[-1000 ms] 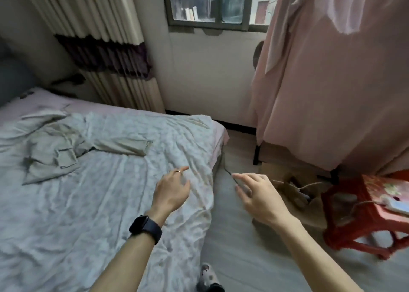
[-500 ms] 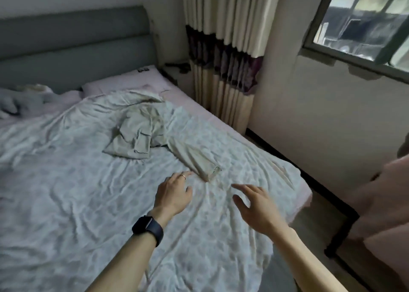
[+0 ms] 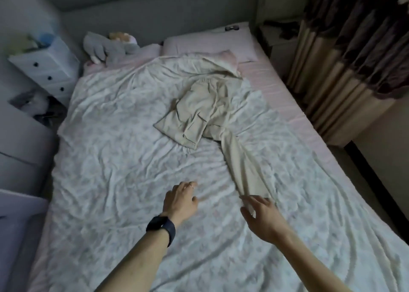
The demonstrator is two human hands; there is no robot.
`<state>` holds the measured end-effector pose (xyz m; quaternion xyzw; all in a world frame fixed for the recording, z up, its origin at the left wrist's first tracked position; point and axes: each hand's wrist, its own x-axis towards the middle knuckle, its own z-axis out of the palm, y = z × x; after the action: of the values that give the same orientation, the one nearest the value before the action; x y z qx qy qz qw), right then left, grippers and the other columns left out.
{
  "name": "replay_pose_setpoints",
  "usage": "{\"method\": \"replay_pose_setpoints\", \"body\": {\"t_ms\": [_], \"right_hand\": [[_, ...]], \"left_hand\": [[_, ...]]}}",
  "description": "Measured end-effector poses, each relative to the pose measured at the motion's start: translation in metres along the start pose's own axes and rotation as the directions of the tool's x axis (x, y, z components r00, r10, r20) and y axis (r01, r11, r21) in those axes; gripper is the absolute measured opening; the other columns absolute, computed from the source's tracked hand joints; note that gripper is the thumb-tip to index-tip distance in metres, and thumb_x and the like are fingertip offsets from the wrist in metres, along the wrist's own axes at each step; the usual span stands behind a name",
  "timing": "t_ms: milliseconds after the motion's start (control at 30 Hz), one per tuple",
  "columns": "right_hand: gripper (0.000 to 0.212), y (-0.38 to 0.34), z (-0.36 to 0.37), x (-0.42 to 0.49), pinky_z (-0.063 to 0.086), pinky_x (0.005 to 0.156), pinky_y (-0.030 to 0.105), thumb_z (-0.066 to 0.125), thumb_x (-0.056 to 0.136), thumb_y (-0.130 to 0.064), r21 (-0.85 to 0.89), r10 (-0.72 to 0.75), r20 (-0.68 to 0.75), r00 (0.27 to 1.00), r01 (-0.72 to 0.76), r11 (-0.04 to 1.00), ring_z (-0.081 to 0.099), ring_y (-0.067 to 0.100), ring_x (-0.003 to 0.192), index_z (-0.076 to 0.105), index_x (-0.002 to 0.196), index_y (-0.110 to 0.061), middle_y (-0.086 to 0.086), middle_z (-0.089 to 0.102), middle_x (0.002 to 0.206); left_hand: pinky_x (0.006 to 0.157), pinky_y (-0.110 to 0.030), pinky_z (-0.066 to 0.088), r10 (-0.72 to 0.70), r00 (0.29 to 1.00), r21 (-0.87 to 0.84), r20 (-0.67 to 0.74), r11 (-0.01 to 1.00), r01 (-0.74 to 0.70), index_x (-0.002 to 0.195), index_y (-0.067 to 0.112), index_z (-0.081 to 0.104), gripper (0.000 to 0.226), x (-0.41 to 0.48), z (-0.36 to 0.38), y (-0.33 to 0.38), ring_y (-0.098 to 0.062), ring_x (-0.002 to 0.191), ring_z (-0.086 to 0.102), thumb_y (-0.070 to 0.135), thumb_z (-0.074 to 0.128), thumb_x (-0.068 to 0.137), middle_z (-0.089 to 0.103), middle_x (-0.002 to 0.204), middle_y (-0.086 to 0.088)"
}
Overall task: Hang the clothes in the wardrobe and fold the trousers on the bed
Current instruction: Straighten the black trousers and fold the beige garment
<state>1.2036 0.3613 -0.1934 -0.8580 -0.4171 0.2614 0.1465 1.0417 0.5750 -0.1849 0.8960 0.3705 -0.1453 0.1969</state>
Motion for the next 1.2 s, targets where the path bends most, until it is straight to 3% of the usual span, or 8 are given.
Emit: {"method": "replay_pose_setpoints", "body": {"t_ms": [233, 400, 500, 633, 800, 933, 1067, 1200], "right_hand": [[0.051, 0.017, 0.099, 0.167, 0.036, 0.113, 0.036, 0.043, 0.102, -0.047, 0.013, -0.098, 0.112, 0.989, 0.098, 0.995, 0.033, 0.025, 0.144, 0.039, 0.151, -0.036, -0.005, 0.035, 0.16], [0.066, 0.029, 0.197, 0.249, 0.002, 0.124, 0.046, 0.03, 0.1, -0.059, -0.133, -0.174, 0.205, 0.963, 0.203, 0.97, -0.014, 0.02, 0.155, 0.005, 0.158, -0.04, -0.001, -0.014, 0.168], [0.067, 0.046, 0.253, 0.257, -0.019, 0.12, 0.04, 0.029, 0.102, -0.057, -0.197, -0.23, 0.023, 0.973, 0.23, 0.953, -0.015, 0.021, 0.155, 0.008, 0.162, -0.034, 0.005, -0.009, 0.169], [0.065, 0.056, 0.291, 0.276, -0.011, 0.124, 0.044, 0.029, 0.102, -0.055, -0.253, -0.289, -0.151, 0.945, 0.246, 0.936, 0.001, 0.024, 0.156, 0.018, 0.161, -0.03, 0.008, 0.005, 0.17], [0.065, 0.066, 0.311, 0.288, -0.013, 0.123, 0.044, 0.025, 0.102, -0.055, -0.304, -0.244, -0.122, 0.962, 0.198, 0.932, -0.006, 0.021, 0.156, 0.009, 0.161, -0.033, 0.005, -0.003, 0.17], [0.065, 0.065, 0.314, 0.298, -0.028, 0.116, 0.046, 0.002, 0.099, -0.058, -0.398, -0.065, 0.121, 0.991, 0.108, 0.911, -0.04, 0.017, 0.145, -0.022, 0.156, -0.037, 0.0, -0.041, 0.158], [0.071, 0.035, 0.291, 0.281, -0.011, 0.121, 0.057, 0.014, 0.099, -0.062, -0.34, 0.13, 0.358, 0.925, -0.001, 0.941, -0.033, 0.022, 0.148, -0.016, 0.158, -0.034, 0.002, -0.035, 0.161], [0.098, -0.009, 0.234, 0.212, 0.021, 0.121, 0.041, 0.047, 0.087, -0.079, 0.154, 0.083, 0.555, 0.828, -0.2, 0.968, 0.016, 0.025, 0.154, 0.006, 0.162, -0.029, 0.007, 0.009, 0.169]], "left_hand": [[0.101, -0.039, 0.046, -0.121, 0.987, 0.164, 0.105, 0.981, 0.103, 0.153, 0.026, 0.035, 0.054, 0.116, 0.057, -0.055, -0.025, 0.133, 0.042, 0.03, 0.048, 0.1, 0.036, 0.152, 0.0], [0.112, -0.043, 0.033, -0.141, 0.988, 0.32, 0.068, 0.941, 0.112, 0.158, 0.029, 0.021, 0.065, 0.202, 0.092, -0.108, -0.031, 0.139, 0.032, 0.03, 0.049, 0.099, 0.022, 0.159, -0.006], [0.112, -0.042, 0.03, -0.031, 0.996, 0.418, -0.08, 0.906, 0.062, 0.159, 0.037, 0.009, 0.077, 0.256, 0.108, -0.127, -0.034, 0.141, 0.029, 0.025, 0.053, 0.097, 0.013, 0.162, -0.01], [0.114, -0.048, 0.026, 0.176, 0.964, 0.612, -0.198, 0.791, -0.018, 0.157, 0.047, 0.004, 0.078, 0.324, 0.111, -0.148, -0.04, 0.143, 0.026, 0.013, 0.044, 0.099, 0.009, 0.164, -0.017], [0.096, -0.046, 0.038, 0.21, 0.955, 0.611, -0.21, 0.791, -0.04, 0.142, 0.019, 0.043, 0.046, 0.367, 0.115, -0.147, -0.035, 0.122, 0.051, 0.008, 0.036, 0.098, 0.054, 0.132, -0.015], [0.065, -0.039, 0.037, 0.2, 0.943, 0.38, -0.267, 0.921, -0.088, 0.138, 0.014, 0.046, 0.043, 0.345, 0.114, -0.14, -0.041, 0.095, 0.064, 0.003, 0.044, 0.097, 0.067, 0.11, -0.019], [0.065, -0.036, 0.043, 0.053, 0.951, -0.113, -0.305, 0.989, -0.091, 0.126, 0.022, 0.054, 0.023, 0.276, 0.081, -0.12, -0.037, 0.089, 0.062, 0.026, 0.05, 0.104, 0.069, 0.099, -0.013], [0.075, -0.04, 0.056, -0.175, 0.955, -0.715, -0.238, 0.697, -0.05, 0.112, 0.018, 0.059, 0.011, 0.203, 0.009, -0.087, -0.025, 0.089, 0.066, 0.021, 0.057, 0.102, 0.07, 0.102, -0.006]]}}
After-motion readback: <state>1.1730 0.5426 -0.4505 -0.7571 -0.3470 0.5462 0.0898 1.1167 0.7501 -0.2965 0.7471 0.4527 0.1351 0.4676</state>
